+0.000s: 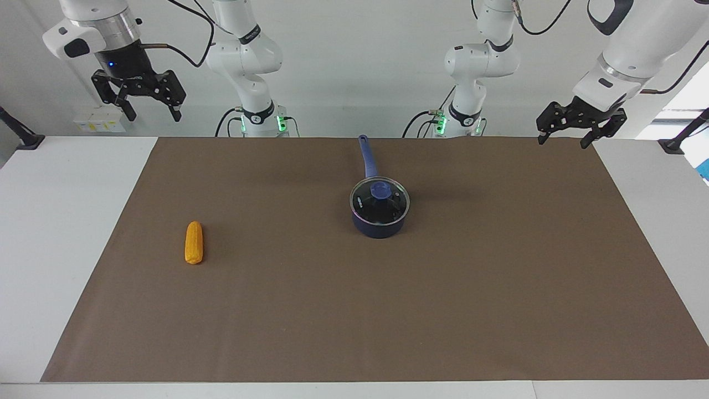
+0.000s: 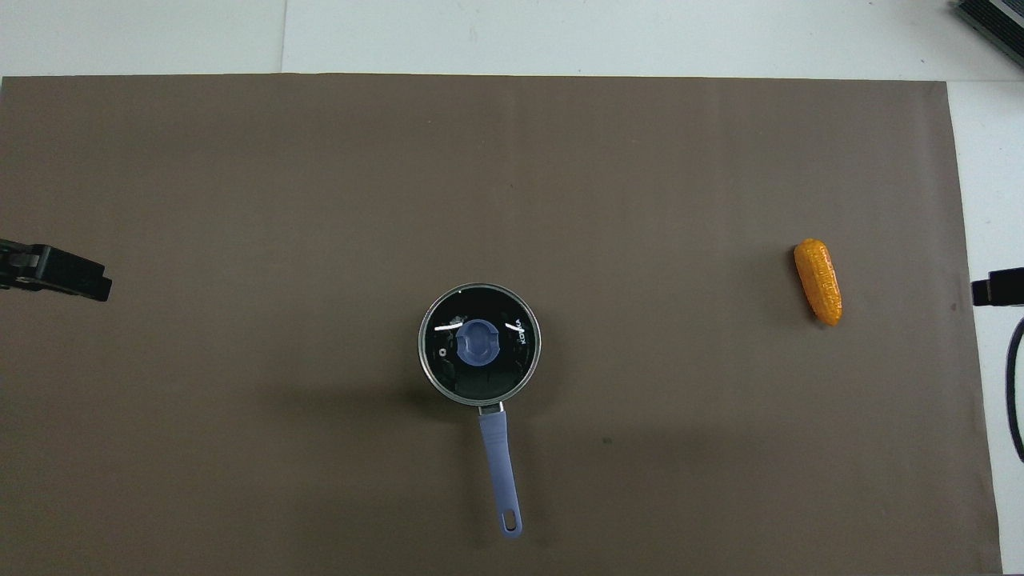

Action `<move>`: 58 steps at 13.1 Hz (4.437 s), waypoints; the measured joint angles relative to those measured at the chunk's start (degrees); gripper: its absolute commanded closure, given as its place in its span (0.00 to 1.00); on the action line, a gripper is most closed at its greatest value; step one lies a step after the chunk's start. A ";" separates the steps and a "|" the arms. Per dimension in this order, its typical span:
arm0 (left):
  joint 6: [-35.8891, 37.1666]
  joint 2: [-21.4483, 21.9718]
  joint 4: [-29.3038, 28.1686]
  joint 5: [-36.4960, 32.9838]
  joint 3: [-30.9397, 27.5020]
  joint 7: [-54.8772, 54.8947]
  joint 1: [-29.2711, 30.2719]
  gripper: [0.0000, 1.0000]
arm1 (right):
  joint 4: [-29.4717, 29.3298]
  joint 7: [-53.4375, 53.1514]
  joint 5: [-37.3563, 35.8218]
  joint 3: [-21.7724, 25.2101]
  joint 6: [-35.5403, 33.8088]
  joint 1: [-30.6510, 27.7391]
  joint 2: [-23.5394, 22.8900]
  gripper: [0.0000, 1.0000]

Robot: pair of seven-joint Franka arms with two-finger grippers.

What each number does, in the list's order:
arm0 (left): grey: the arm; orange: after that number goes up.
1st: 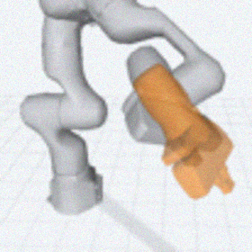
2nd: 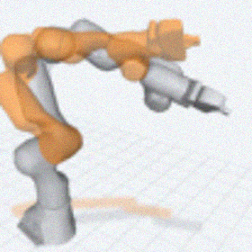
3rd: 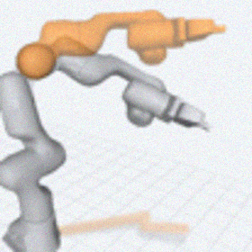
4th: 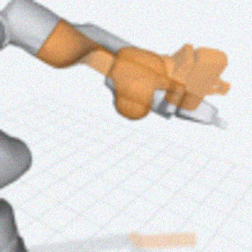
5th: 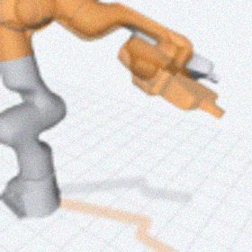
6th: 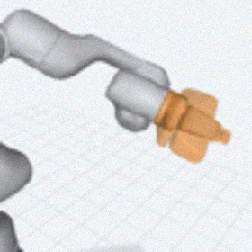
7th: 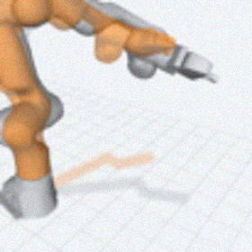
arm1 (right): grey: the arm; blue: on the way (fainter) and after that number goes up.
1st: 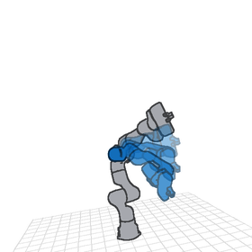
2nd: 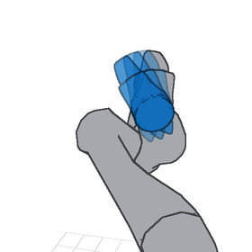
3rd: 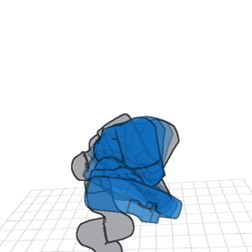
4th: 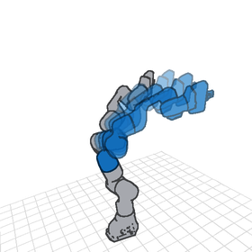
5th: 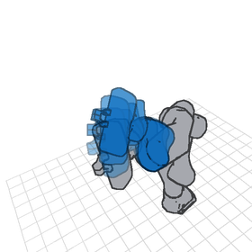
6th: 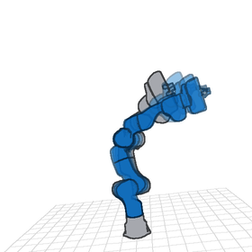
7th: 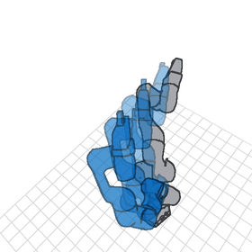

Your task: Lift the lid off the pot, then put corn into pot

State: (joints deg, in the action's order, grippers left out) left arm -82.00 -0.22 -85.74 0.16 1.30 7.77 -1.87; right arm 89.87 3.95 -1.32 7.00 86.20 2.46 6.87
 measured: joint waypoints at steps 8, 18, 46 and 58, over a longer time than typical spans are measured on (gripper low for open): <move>0.49 0.00 0.99 -0.10 0.02 0.00 0.00 0.00 | 0.00 0.00 0.00 -0.48 0.00 0.18 0.00 0.00; -1.57 0.78 -1.25 0.48 1.45 0.12 -1.31 0.00 | 0.00 0.00 0.00 -0.61 0.00 0.19 0.00 0.00; -31.35 -14.25 -13.98 0.55 1.74 -37.34 -33.97 0.00 | 20.75 14.65 2.98 0.40 47.28 -4.23 -26.93 0.00; -33.99 -14.12 -18.02 0.49 1.41 -39.70 -35.85 1.00 | 20.37 18.75 4.39 0.14 49.64 -4.18 -29.70 1.00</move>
State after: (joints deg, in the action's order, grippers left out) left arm -115.99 -14.34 -103.76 0.65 2.71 -31.92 -37.72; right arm 110.23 22.70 3.07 7.15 135.84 -1.72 -22.83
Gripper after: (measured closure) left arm 0.441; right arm 0.374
